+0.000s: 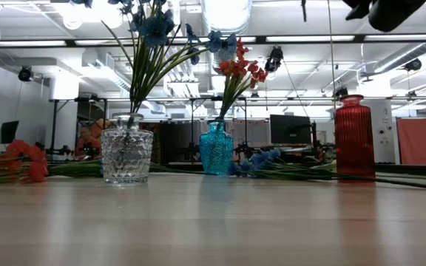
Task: Sort flowers into vase by color
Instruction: Put the middle yellow flower into the red vase
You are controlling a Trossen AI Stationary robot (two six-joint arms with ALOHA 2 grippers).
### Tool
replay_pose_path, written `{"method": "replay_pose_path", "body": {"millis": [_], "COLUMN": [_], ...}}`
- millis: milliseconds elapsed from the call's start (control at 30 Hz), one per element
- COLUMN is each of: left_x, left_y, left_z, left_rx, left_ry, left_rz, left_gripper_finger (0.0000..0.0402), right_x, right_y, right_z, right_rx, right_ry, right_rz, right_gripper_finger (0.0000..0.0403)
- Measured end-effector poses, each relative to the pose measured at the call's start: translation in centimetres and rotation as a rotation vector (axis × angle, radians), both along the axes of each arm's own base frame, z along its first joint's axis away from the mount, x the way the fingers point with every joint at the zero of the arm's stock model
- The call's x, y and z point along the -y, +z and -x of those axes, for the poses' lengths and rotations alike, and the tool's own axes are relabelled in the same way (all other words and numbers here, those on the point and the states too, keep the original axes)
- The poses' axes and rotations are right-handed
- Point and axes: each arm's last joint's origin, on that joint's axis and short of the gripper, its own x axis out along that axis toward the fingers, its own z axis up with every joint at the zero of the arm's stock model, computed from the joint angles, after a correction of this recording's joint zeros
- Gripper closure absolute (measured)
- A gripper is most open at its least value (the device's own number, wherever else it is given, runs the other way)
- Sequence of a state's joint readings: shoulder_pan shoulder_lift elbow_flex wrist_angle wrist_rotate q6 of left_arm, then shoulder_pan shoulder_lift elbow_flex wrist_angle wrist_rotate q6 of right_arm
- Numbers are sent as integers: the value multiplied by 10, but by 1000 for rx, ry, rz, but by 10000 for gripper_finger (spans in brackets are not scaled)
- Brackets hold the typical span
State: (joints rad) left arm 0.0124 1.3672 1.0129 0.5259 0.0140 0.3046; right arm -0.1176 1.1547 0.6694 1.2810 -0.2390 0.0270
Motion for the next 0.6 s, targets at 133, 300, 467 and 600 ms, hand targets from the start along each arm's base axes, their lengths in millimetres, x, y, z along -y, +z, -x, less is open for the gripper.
{"method": "replay_pose_path", "body": {"millis": [133,300,467,600], "left_x": [-2,-3,-1,-2], "left_y": [-7,-7,-9,-6], "left_z": [-19,-48,-77,-92], "left_rx": [-28,-28,-41,-30], "left_ry": [1,2,-92,-104], "left_rz": [2,3,-6,9], "left_gripper_finger": [190,171,168,168], "right_x": [-5,-11,-17,-18], "right_y": [5,13,16,17], "right_z": [-3,-4,-11,-11], "right_rx": [2,31,39,38], "right_ry": [54,75,89,90], "right_rz": [6,12,20,17], "right_gripper_finger": [394,394,394,394]}}
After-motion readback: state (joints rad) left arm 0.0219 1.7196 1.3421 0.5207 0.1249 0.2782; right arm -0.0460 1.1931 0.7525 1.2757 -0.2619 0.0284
